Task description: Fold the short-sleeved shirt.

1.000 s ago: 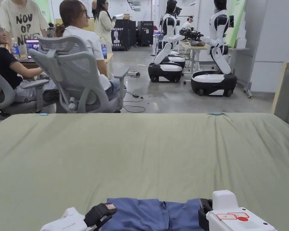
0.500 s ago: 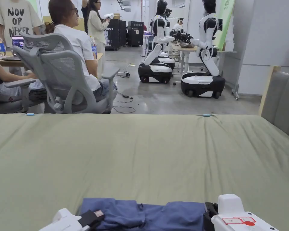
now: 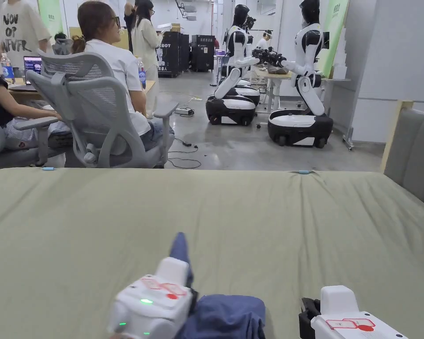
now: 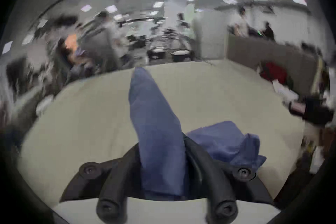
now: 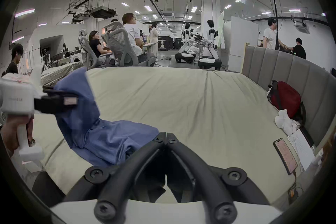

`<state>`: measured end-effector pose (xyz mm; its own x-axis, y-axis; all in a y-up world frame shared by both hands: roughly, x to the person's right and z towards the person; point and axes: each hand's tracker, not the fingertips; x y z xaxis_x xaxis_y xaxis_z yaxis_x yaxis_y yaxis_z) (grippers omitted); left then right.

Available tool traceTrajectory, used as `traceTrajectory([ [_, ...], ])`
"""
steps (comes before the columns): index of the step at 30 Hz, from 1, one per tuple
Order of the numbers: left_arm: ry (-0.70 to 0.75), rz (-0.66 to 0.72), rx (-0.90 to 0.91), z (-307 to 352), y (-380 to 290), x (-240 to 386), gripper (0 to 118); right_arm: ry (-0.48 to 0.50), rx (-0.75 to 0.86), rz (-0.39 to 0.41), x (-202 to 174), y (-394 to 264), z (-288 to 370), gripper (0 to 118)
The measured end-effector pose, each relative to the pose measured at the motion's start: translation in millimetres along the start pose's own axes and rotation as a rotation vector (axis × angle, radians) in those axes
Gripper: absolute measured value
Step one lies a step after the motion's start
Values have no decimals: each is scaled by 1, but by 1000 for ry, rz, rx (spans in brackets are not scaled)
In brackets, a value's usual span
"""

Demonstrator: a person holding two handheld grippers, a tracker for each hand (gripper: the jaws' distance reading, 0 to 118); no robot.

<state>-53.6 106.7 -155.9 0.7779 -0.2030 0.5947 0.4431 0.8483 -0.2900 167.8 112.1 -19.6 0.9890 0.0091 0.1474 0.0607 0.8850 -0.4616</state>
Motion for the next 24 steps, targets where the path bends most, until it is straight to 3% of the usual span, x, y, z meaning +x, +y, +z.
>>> traceTrajectory([
  [5,10,-332,-206,-62,-11,98,13,-21,-7,-28,15,-3,4,0],
  [8,29,-276,-241,-76,-19,107,14,-19,-10,-22,19,-2,7,0],
  [10,3,-194,-190,-69,-14,98,25,-17,-7,-22,21,-2,8,0],
  [11,-67,-141,-133,-59,-8,89,42,-17,-5,-23,22,-1,8,0],
  [12,-137,-48,-69,-47,1,77,75,-15,-5,-25,23,0,8,0],
  [13,-174,51,-32,-36,9,66,89,-12,-3,-29,23,0,7,0],
  [16,-262,404,93,-11,29,19,89,-3,5,-48,23,1,6,0],
  [18,-285,580,73,-12,34,-3,90,3,7,-56,21,2,4,0],
  [20,-248,638,-30,-23,30,-13,83,13,3,-63,17,1,2,0],
  [21,-242,625,-56,-28,26,-13,63,15,3,-65,15,1,1,0],
  [23,-254,624,-148,-43,12,-9,12,24,-5,-66,12,0,-3,0],
  [24,-268,650,-191,-49,6,-6,0,27,-11,-64,11,0,-4,0],
])
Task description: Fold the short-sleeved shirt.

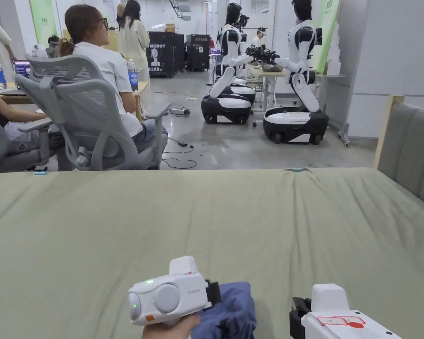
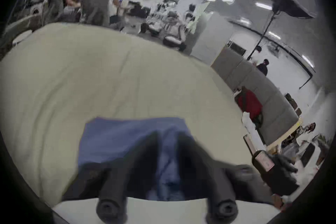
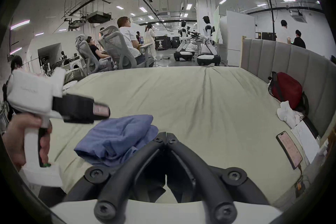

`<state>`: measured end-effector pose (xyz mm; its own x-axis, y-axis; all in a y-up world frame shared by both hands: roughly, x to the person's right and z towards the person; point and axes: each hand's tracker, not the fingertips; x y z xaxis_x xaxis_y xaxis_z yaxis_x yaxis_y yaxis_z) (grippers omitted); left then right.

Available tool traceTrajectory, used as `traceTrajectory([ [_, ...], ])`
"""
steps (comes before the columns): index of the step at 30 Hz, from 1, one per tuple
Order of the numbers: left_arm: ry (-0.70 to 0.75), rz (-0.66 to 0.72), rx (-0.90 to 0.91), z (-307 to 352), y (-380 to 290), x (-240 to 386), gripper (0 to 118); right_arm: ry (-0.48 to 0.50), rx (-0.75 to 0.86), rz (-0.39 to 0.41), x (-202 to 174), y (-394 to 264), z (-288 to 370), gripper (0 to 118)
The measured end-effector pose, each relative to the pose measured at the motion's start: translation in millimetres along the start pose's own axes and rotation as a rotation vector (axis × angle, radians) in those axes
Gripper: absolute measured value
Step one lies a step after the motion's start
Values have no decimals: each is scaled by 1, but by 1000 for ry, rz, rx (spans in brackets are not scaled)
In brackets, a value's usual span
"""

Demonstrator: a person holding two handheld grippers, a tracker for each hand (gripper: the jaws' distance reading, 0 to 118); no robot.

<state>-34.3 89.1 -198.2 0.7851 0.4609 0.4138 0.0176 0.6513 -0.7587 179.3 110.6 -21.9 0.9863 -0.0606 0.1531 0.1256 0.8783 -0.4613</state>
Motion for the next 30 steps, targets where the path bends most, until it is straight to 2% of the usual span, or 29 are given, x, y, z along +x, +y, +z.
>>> traceTrajectory([
  [6,-108,49,-119,-32,-35,15,0,-7,-43,5,-1,2,-6,0],
  [8,-103,17,-179,-48,-43,24,0,-11,-51,7,-1,2,-6,0],
  [12,-61,7,-155,-57,-49,26,0,-19,-63,15,1,4,-5,0],
  [16,-81,12,-68,-20,-38,11,0,11,-106,32,-9,13,-25,0],
  [21,-16,36,16,32,-17,-36,0,108,-186,79,-50,20,-78,0],
  [24,28,57,39,52,-11,-68,0,167,-227,51,-66,20,-109,0],
  [26,30,134,49,56,-12,-93,2,186,-268,30,-67,15,-124,0],
  [27,16,159,52,57,-12,-101,19,187,-280,30,-65,12,-129,0],
  [28,-15,181,58,58,-14,-109,46,183,-294,26,-61,6,-132,0],
  [30,-44,235,37,52,-18,-120,108,171,-336,1,-49,-5,-140,0],
])
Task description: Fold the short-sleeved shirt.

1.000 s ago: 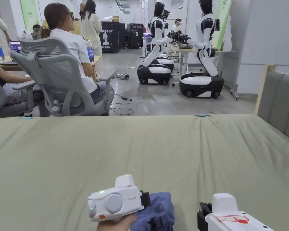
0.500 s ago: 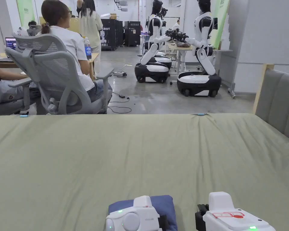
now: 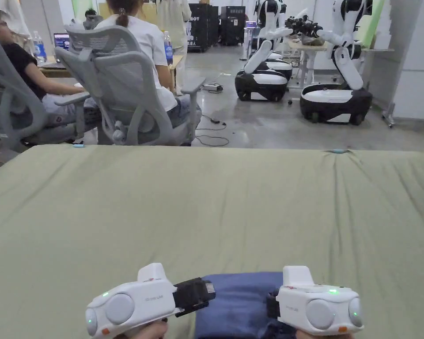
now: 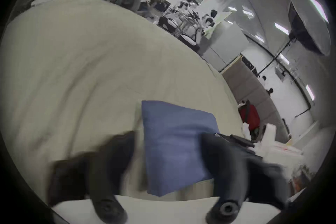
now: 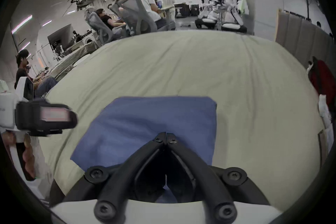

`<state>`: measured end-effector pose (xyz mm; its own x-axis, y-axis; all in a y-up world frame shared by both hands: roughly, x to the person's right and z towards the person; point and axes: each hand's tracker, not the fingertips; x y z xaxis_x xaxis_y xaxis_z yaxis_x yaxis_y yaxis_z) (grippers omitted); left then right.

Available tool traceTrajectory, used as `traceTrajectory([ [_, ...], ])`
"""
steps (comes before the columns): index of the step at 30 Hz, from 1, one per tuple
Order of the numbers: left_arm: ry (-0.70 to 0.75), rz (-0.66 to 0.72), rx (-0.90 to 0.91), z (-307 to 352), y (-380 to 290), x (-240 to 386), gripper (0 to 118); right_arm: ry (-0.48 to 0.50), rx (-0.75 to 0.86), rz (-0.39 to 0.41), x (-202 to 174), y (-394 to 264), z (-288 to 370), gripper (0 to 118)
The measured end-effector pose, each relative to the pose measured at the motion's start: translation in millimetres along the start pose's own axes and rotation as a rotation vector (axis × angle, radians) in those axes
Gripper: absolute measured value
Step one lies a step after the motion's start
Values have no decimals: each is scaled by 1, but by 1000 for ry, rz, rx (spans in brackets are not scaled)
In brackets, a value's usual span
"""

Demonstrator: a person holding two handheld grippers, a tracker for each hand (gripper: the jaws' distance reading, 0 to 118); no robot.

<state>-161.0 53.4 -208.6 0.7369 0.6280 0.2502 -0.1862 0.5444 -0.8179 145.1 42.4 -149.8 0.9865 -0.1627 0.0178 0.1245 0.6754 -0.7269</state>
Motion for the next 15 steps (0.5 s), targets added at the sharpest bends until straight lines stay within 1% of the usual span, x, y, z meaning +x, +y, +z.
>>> traceTrajectory([
  [1,-18,28,-5,-5,-2,-5,114,2,-10,-17,7,-3,-4,0],
  [3,-79,75,-26,-17,-6,-11,112,-6,-18,-32,16,-6,-7,0],
  [5,-125,175,-103,-36,-11,-18,112,-12,-14,-37,21,-9,-5,0],
  [6,-147,216,-111,-43,-14,-21,111,-11,-13,-40,23,-9,-4,0],
  [8,-208,305,-115,-63,-22,-27,103,-9,-10,-44,24,-10,1,0],
  [10,-332,355,-121,-78,-28,-25,101,-7,-4,-43,25,-11,3,0],
  [11,-339,382,-119,-83,-31,-21,90,-8,-2,-43,24,-12,2,0],
  [12,-330,399,-98,-85,-32,-22,83,-17,-3,-38,21,-12,2,0],
  [13,-334,438,-92,-89,-32,-26,83,-31,-3,-20,16,-12,1,0],
  [14,-263,474,-109,-90,-32,-29,47,-43,0,8,9,-11,2,0],
  [15,-218,465,-106,-86,-31,-31,25,-41,9,26,2,-10,2,0],
])
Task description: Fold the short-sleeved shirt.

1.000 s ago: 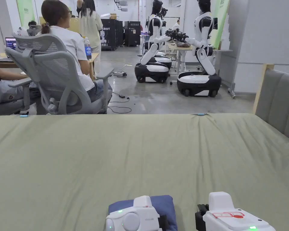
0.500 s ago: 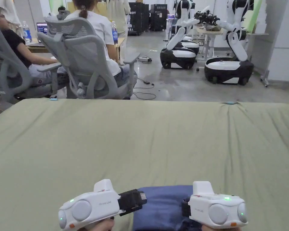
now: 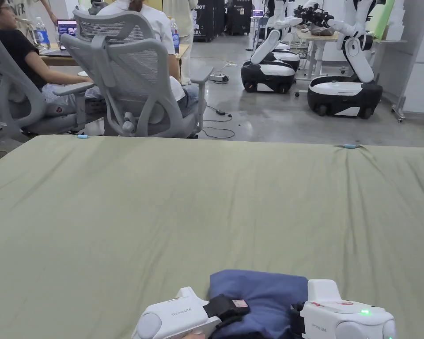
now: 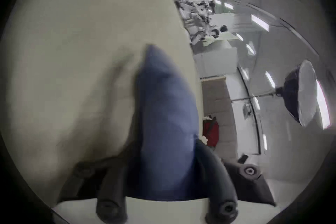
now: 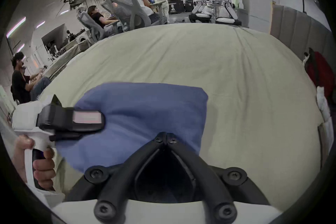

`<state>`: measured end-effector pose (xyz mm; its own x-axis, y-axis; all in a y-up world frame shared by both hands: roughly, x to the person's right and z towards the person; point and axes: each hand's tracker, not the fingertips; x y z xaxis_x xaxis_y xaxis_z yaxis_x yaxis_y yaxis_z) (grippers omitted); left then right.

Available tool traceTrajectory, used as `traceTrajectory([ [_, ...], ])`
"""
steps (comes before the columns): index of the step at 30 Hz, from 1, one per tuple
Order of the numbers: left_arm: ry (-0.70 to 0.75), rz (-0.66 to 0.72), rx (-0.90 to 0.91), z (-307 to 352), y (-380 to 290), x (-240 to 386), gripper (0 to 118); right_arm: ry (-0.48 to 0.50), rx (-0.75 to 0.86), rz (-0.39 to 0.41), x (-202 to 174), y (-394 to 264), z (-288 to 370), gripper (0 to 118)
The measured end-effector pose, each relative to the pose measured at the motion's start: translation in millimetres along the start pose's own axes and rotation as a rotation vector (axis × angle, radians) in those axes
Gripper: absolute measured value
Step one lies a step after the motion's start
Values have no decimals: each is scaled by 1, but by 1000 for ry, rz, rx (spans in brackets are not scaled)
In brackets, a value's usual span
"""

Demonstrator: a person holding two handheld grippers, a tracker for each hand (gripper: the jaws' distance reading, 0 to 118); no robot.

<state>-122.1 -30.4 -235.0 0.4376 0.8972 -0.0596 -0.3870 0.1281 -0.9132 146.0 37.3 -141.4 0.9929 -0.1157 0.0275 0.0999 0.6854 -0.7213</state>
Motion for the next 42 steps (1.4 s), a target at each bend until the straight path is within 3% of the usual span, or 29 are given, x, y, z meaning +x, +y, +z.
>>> traceTrajectory([
  [4,68,-215,9,41,20,9,25,45,40,41,-44,10,7,0],
  [12,243,-384,87,171,113,-18,25,130,81,147,-168,29,-4,0],
  [24,424,-403,132,361,250,-105,25,238,105,233,-334,52,-34,0],
  [31,477,-374,146,400,276,-143,25,265,113,246,-369,60,-38,0],
  [32,469,-375,151,398,273,-144,28,265,115,252,-370,61,-39,0],
  [35,556,-439,232,406,272,-143,81,262,111,264,-367,61,-39,0],
  [36,590,-435,249,414,276,-145,92,258,112,268,-365,62,-39,0],
  [38,618,-386,314,437,280,-144,80,253,114,273,-358,61,-35,0],
  [39,627,-362,358,449,279,-142,68,249,116,271,-354,62,-34,0],
  [40,625,-343,400,460,276,-137,51,247,119,267,-349,64,-32,0],
  [42,628,-340,441,468,264,-127,0,241,127,258,-337,64,-26,0],
])
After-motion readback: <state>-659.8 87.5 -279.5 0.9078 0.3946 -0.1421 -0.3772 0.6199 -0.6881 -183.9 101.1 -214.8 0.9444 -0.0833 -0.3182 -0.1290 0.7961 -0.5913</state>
